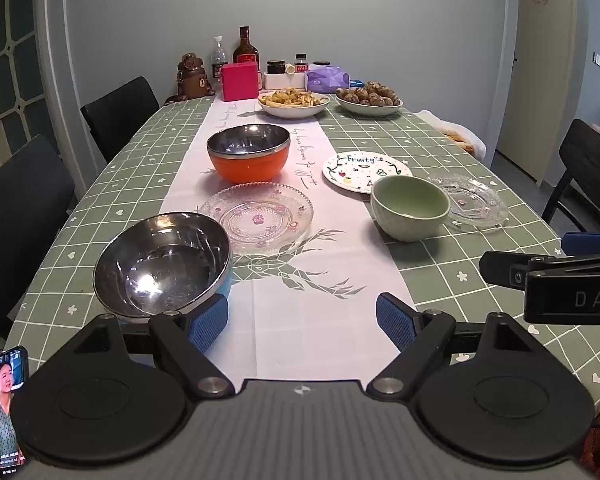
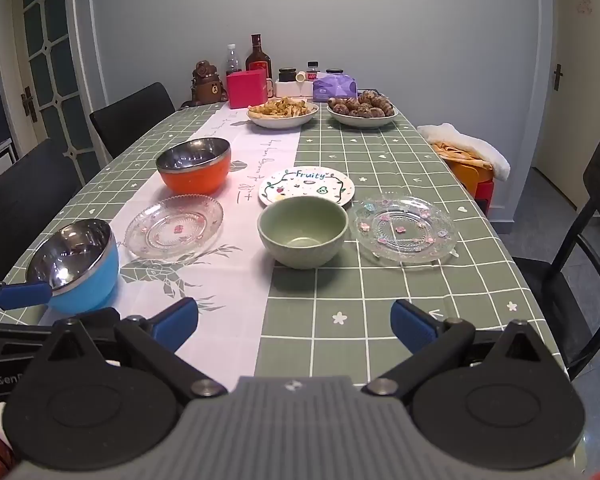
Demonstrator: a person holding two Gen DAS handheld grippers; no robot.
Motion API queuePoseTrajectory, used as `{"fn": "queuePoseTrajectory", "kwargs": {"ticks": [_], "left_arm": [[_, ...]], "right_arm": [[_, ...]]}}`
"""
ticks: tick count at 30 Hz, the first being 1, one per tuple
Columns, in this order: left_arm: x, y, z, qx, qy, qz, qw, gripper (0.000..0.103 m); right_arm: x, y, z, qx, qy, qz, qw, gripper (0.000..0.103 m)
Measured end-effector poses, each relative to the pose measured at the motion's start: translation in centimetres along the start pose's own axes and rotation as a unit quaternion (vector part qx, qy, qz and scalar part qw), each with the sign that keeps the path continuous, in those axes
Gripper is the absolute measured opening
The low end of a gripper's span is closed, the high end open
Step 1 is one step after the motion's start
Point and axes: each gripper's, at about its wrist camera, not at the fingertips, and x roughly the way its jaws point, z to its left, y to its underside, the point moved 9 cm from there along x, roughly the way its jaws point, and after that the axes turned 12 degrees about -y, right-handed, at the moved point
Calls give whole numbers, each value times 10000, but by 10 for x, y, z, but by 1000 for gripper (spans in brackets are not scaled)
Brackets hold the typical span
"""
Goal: Organize plates and bowls
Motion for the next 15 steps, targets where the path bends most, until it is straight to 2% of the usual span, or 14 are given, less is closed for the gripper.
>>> {"fn": "queuePoseTrajectory", "kwargs": {"ticks": [8,15], "left_arm": [[4,4,3,-11,5,4,10000,98],[3,2,2,-18,-26,52,10000,98]], "right_arm": [[-1,-1,-2,69,30,-70,9999,100],[2,2,3,-3,-48,33,10000,100]]}}
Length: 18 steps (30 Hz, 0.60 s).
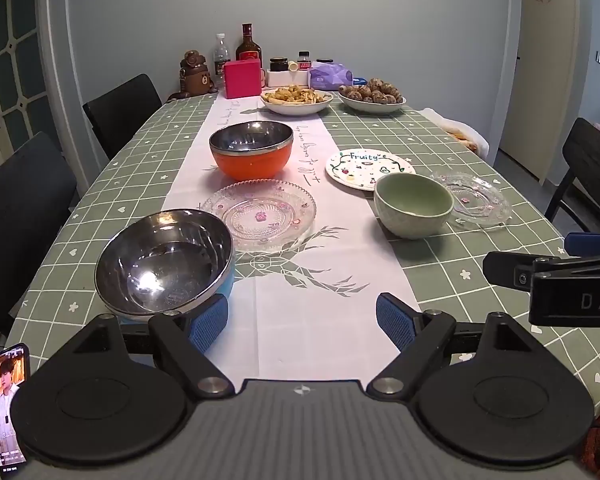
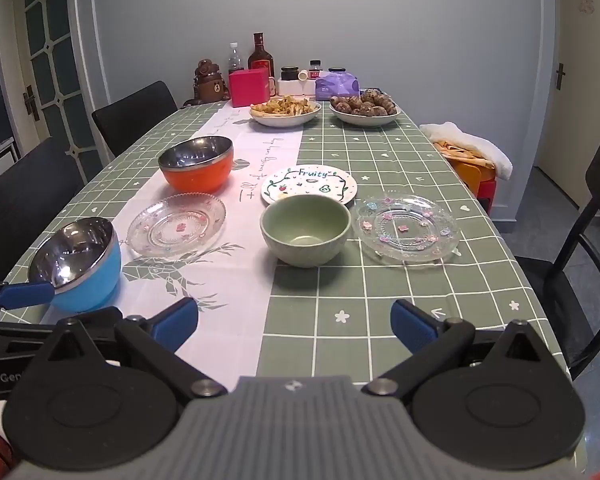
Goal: Organize plates and bowls
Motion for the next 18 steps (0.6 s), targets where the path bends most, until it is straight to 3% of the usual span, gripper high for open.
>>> {"fn": "queuePoseTrajectory", "kwargs": {"ticks": [18], "left_arm": [[-2,-2,3,-38,-30,23,10000,98]], "right_arm": [[2,2,2,14,-84,38,10000,100]]}}
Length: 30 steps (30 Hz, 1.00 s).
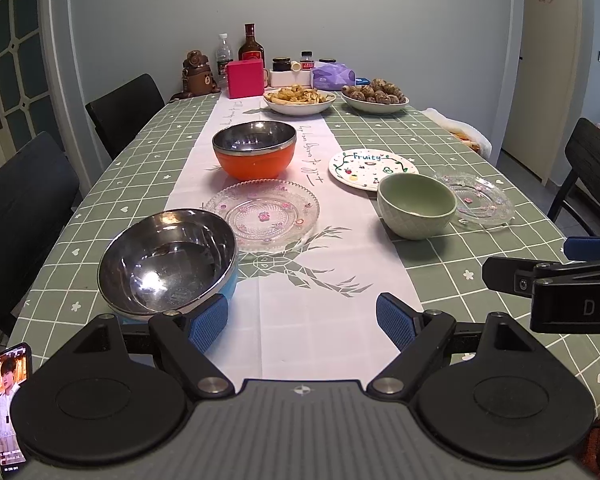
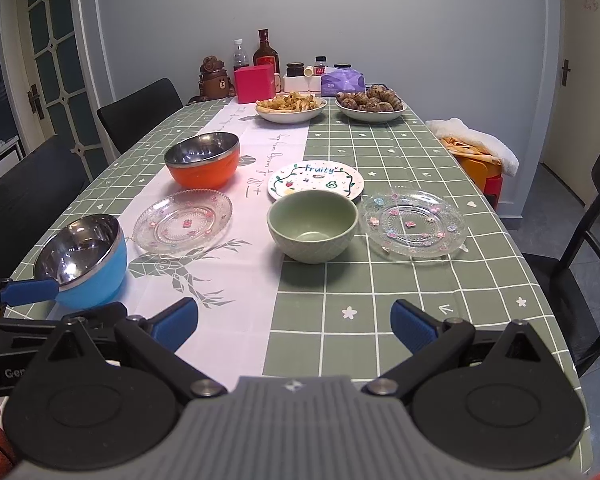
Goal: Organize plates and bowls
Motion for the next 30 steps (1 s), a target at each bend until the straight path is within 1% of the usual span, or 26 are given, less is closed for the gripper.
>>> {"fn": "queuePoseTrajectory", "kwargs": {"ticks": [30], "left_arm": [[0,0,0,81,-46,-24,10000,98]], "right_arm": [[4,3,1,78,-100,107,9999,100]]}}
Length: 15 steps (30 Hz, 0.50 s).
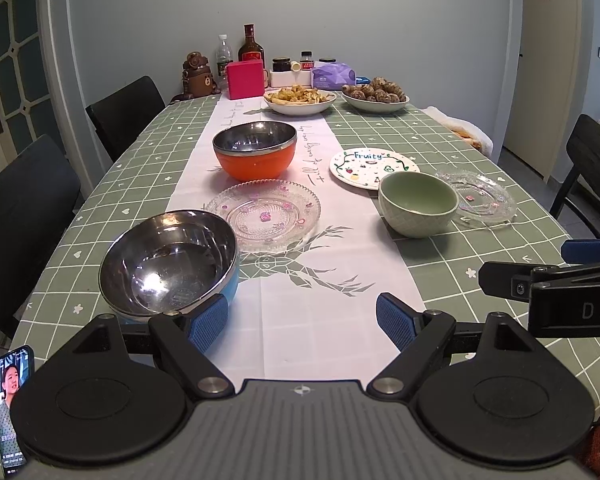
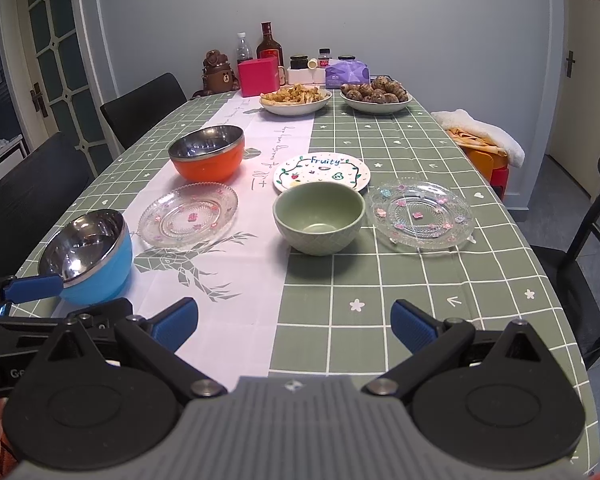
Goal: Organize plates and bowls
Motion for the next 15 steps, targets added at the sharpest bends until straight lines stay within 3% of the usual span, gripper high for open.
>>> {"fn": "queuePoseTrajectory", "kwargs": {"ticks": [15], "left_arm": [[0,1,-2,16,-3,0,10000,98]], "right_arm": [[0,0,0,1,4,11,10000,100]]}}
